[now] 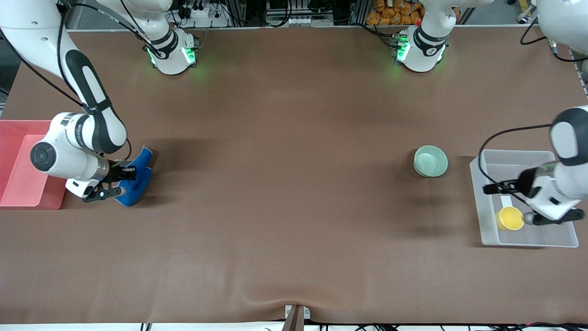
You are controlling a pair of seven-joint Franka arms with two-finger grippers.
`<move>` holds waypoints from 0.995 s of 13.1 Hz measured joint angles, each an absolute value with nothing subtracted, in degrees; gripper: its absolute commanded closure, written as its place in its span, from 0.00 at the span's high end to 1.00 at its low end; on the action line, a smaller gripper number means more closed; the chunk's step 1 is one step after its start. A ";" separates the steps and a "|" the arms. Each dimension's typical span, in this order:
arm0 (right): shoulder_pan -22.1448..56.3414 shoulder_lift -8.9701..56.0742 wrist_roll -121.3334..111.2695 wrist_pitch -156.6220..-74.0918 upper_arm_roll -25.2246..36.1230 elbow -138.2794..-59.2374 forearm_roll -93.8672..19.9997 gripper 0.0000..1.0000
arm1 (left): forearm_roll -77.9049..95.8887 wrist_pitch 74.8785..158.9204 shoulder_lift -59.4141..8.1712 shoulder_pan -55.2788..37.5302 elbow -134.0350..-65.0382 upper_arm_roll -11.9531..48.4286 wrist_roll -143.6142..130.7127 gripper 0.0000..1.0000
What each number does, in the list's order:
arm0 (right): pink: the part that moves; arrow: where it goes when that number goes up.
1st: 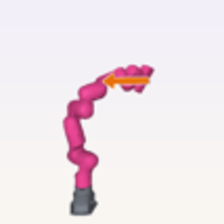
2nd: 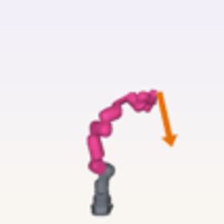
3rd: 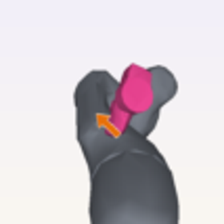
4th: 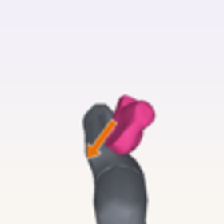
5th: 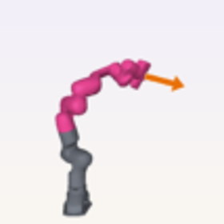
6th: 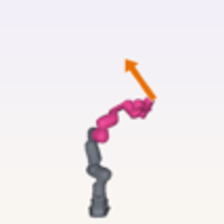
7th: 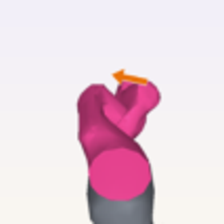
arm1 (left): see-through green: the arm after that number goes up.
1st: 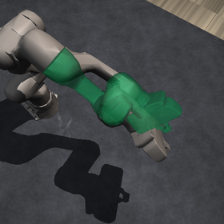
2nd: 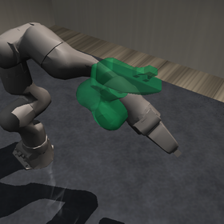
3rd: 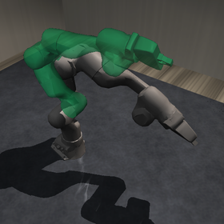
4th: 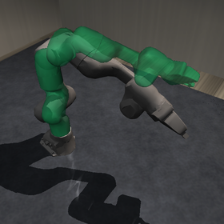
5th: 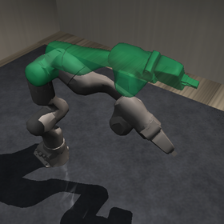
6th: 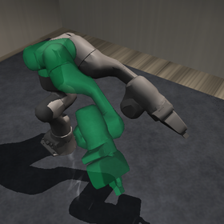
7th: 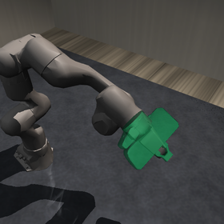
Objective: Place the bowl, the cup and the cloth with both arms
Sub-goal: 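Move the left gripper to the green bowl while the right gripper lifts the cloth, then grasp the bowl rim with the left gripper while the right gripper drops cloth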
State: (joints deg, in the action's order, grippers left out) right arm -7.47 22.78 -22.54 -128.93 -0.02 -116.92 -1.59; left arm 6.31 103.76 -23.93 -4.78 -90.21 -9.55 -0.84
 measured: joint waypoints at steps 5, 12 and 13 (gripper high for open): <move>-9.17 17.63 -25.08 -107.38 0.65 -106.02 -1.01 0.00 | 4.41 124.07 -14.13 -4.50 -116.95 -5.86 -2.70 0.74; -18.54 15.46 -38.97 -90.85 1.23 -93.90 4.20 0.00 | 3.21 143.96 -12.55 -4.40 -134.53 -4.87 -3.39 0.66; -20.05 15.44 -41.36 -90.16 1.26 -92.36 4.70 0.00 | 3.20 146.02 -12.66 -4.40 -136.17 -4.80 -3.39 0.65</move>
